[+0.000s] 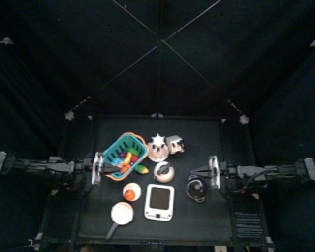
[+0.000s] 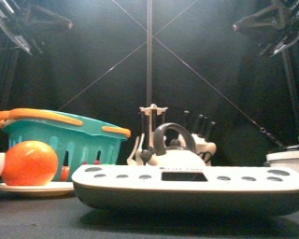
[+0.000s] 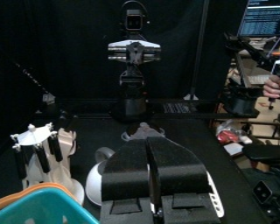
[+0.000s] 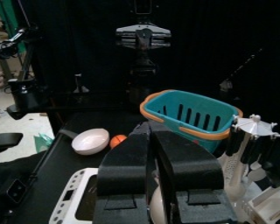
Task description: Grab carrot
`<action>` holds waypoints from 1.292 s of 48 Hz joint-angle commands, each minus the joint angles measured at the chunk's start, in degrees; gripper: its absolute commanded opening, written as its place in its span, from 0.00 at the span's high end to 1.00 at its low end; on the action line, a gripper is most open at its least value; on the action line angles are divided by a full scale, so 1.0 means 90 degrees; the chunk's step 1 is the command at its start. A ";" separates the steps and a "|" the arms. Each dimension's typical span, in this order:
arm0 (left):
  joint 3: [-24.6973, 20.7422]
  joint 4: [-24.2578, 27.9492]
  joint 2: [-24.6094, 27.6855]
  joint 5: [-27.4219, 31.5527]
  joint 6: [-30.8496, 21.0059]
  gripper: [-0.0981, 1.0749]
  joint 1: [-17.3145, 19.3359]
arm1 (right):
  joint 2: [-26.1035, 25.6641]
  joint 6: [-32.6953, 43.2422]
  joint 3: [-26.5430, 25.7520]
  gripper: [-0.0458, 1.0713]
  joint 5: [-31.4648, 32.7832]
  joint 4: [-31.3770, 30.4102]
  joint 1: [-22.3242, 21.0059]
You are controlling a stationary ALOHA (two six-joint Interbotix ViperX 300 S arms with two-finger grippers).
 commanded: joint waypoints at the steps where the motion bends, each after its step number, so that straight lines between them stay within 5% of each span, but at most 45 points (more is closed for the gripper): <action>1: -0.0020 -0.0459 0.0293 0.0264 -0.0029 0.94 -0.0029 | 0.0205 -0.0010 0.0020 0.99 -0.0020 -0.0010 -0.0029; 11: -0.0215 -0.1143 0.0479 0.1299 -0.0020 0.93 0.0205 | 0.0742 0.0020 0.0049 0.93 -0.0020 -0.0127 -0.0059; 30: -0.0488 -0.1377 0.0928 0.2041 -0.0010 0.90 0.0840 | 0.0986 0.0039 -0.0010 0.93 -0.0020 -0.0176 -0.0137; 50: -0.1660 -0.1436 0.1982 0.4658 -0.0049 0.62 0.1738 | 0.0996 0.0059 0.0029 0.93 -0.0020 -0.0176 -0.0186; 62: -0.1660 -0.1240 0.2539 0.5020 -0.0020 0.42 0.1865 | 0.1064 0.0068 0.0039 0.93 -0.0020 -0.0176 -0.0186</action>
